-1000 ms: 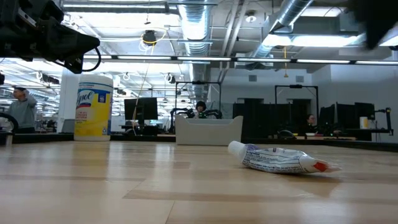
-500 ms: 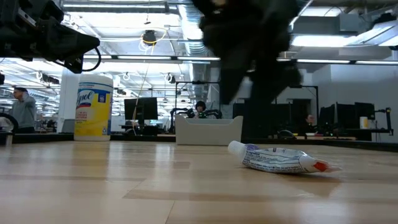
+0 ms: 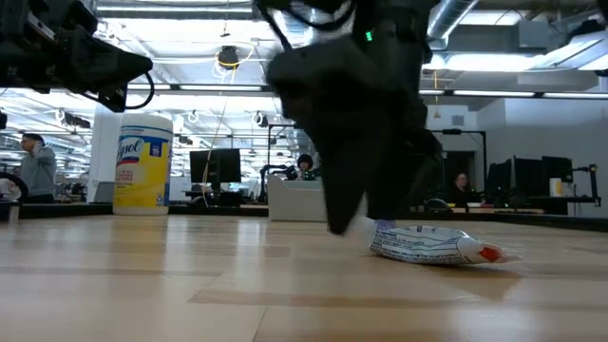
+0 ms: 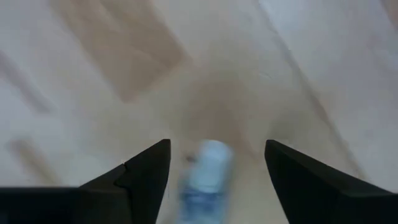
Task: Pick & Place Travel size toiletries
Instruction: Put the white toothpaste into the yellow bin
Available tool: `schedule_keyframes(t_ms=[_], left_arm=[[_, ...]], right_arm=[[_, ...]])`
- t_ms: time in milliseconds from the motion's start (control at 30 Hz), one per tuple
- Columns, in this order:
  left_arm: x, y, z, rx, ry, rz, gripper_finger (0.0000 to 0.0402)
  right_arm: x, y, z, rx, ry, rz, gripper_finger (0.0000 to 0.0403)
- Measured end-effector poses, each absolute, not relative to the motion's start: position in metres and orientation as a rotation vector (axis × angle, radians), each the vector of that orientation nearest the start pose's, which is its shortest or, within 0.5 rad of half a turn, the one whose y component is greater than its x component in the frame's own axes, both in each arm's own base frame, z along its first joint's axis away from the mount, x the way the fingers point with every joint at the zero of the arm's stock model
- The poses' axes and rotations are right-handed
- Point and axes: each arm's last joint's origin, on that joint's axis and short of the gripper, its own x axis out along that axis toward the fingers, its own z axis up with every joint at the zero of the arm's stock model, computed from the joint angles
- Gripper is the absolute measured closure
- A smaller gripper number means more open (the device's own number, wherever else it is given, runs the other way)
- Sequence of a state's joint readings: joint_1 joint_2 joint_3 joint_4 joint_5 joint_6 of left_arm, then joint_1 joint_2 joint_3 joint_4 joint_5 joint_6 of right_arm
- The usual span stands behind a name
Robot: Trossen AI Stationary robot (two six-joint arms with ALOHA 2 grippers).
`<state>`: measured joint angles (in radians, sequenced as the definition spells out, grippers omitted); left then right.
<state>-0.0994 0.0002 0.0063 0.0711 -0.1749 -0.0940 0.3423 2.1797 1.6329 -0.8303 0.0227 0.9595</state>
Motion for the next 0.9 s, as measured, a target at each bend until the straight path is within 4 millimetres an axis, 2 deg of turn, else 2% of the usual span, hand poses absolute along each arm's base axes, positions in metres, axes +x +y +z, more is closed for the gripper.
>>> schedule_keyframes(t_ms=[133,433,700,767,900], left_arm=[[0.0966,-0.0046,0.1724,-0.104,-0.080,0.071,0.0394],[0.0966,-0.0046,0.1725,-0.105,-0.081,0.072,0.0394],[0.0966,-0.0046,0.1725,-0.105,-0.081,0.071,0.0394],[0.0966,-0.0046,0.1725,-0.105,-0.081,0.072,0.0394],[0.0966,-0.0046,0.1725,-0.105,-0.081,0.071,0.0394]], right_arm=[[0.4063,0.1417,0.1475,0.541,1.348,-0.392,0.0186],[0.4067,0.1391,0.1471,0.512,1.358,-0.367,0.0303],[0.4068,0.1397,0.1471,0.506,1.371,-0.333,0.0391],[0.4071,0.1386,0.1471,0.507,1.371,-0.336,0.0398],[0.4084,0.1347,0.1471,0.520,1.368,-0.350,0.0369]])
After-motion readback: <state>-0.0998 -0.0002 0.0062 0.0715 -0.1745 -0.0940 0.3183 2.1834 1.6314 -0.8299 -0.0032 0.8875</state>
